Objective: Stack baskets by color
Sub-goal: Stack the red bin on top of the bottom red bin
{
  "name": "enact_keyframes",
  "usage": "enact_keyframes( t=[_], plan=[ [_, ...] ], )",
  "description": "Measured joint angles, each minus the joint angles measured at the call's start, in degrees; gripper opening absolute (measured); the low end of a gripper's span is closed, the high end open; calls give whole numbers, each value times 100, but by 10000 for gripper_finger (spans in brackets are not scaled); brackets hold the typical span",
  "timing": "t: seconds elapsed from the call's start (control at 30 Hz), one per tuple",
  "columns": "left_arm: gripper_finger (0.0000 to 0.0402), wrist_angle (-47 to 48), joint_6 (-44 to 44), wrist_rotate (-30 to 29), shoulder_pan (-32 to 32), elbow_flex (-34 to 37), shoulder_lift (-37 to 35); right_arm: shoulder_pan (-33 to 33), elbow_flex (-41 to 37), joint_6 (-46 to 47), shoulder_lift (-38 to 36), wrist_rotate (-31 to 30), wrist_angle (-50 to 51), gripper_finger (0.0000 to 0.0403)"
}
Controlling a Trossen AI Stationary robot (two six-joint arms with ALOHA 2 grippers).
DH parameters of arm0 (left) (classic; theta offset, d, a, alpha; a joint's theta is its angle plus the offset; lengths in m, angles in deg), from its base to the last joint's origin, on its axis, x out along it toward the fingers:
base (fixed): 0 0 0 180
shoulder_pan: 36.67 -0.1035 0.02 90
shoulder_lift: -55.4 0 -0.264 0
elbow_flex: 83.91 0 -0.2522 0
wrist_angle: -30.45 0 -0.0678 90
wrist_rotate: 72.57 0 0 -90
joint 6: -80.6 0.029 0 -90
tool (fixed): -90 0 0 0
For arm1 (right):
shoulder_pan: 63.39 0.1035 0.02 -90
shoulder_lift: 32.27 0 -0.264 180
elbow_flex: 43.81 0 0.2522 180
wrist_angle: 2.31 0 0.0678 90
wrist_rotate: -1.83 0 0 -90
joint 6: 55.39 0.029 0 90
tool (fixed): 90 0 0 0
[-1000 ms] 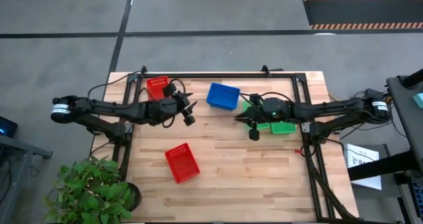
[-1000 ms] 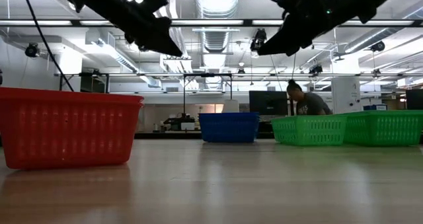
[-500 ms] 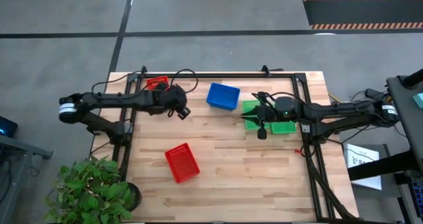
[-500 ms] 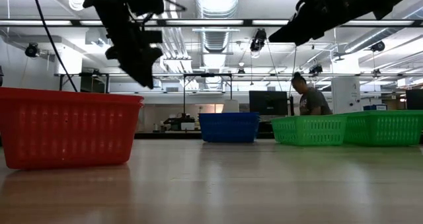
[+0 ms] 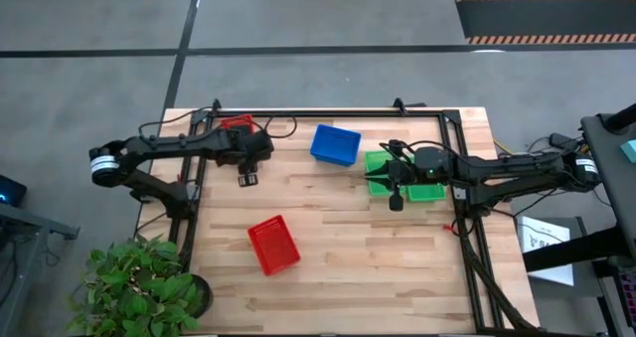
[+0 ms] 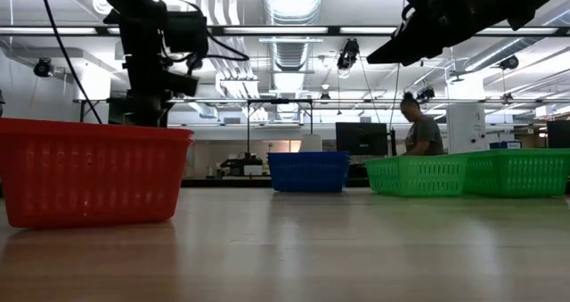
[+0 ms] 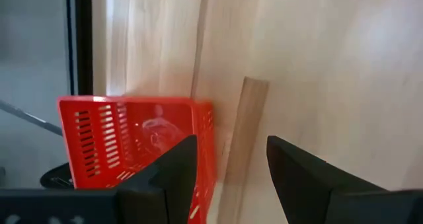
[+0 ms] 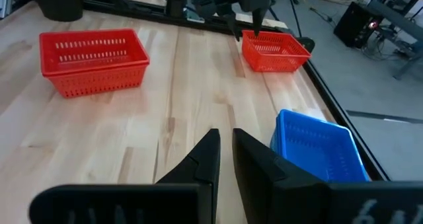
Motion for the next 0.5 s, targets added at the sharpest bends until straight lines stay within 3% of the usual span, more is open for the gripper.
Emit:
enact_keyframes(
  t=[0.5],
  plan=[
    [166,-733,593,66,-735,578,0,0,-1,18,0,0,80,34]
  ],
)
